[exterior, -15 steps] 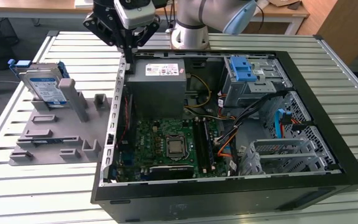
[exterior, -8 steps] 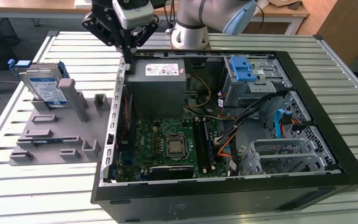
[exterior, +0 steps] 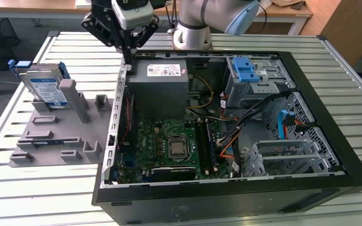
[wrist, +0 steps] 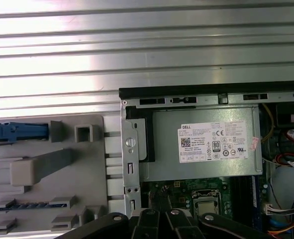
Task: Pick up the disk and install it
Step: 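Reach for the disk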
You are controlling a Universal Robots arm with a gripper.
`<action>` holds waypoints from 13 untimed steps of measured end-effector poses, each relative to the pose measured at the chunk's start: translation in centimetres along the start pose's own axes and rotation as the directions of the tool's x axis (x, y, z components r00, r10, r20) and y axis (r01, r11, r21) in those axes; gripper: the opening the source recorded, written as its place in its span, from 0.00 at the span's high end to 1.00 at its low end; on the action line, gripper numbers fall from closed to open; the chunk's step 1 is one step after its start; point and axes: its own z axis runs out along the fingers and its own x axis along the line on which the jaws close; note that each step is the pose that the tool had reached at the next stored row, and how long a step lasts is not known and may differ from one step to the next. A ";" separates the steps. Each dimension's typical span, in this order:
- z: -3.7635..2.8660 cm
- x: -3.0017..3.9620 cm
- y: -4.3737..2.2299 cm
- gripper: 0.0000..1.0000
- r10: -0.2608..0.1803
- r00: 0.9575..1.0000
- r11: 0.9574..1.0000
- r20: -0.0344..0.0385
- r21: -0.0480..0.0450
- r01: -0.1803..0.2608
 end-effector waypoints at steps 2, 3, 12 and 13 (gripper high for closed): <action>0.01 0.06 0.00 0.89 0.000 1.000 1.000 0.000 0.000 0.000; 0.01 0.09 -0.01 0.89 0.000 1.000 1.000 0.000 0.000 0.000; 0.05 0.28 -0.02 0.89 0.000 1.000 1.000 0.000 0.000 0.000; 0.05 0.31 -0.02 0.89 0.000 1.000 1.000 0.000 0.000 0.000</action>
